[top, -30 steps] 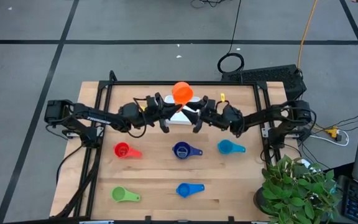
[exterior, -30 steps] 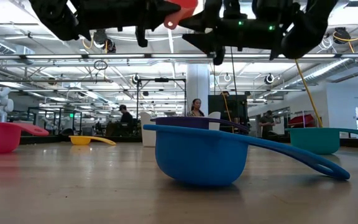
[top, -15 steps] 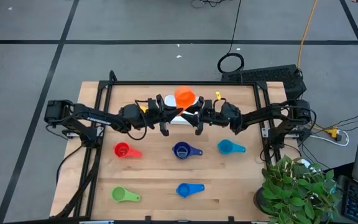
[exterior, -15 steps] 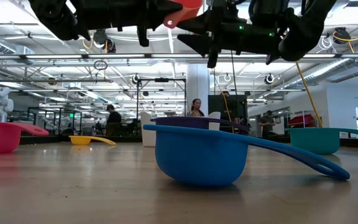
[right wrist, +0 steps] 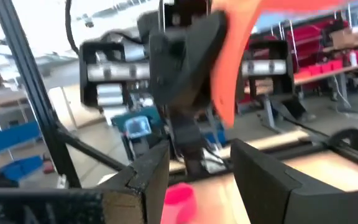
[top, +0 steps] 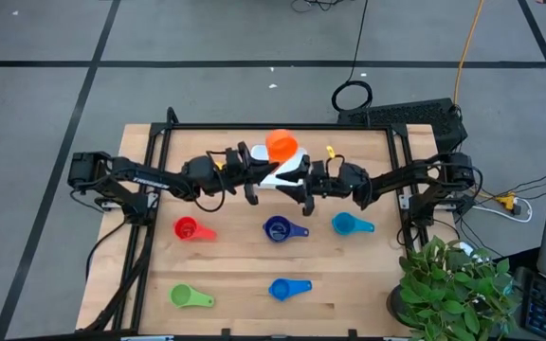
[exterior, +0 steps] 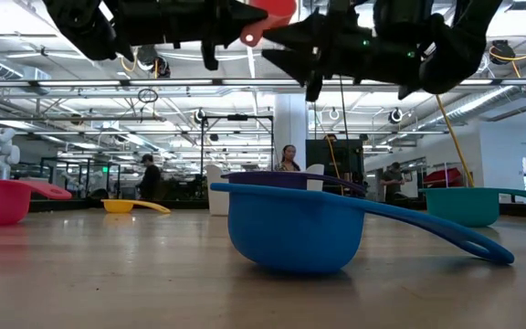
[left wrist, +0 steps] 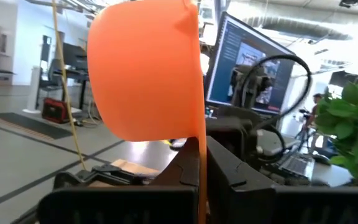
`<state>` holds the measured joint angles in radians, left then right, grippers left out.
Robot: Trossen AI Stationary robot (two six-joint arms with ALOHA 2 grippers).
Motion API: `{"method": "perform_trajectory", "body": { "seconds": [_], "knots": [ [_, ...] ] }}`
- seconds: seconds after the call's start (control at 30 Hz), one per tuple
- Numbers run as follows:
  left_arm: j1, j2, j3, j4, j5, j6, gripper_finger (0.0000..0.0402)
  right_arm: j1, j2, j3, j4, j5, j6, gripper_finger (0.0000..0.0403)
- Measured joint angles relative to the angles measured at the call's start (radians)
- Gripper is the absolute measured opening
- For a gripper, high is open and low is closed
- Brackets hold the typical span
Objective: Nest measuring cups in basket
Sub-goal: Stack the orange measuring cup on top of the purple measuring cup
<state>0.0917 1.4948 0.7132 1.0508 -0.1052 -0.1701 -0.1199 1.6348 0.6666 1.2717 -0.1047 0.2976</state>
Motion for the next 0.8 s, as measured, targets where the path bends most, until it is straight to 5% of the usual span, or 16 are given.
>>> {"method": "perform_trajectory", "body": {
  "seconds": [0.8],
  "knots": [
    [-0.002, -0.002, 0.0, 0.002, 0.008, -0.03, 0.0004, 0.013, 0.0, 0.105, -0.051, 0.0, -0.022, 0.0145]
  ]
}}
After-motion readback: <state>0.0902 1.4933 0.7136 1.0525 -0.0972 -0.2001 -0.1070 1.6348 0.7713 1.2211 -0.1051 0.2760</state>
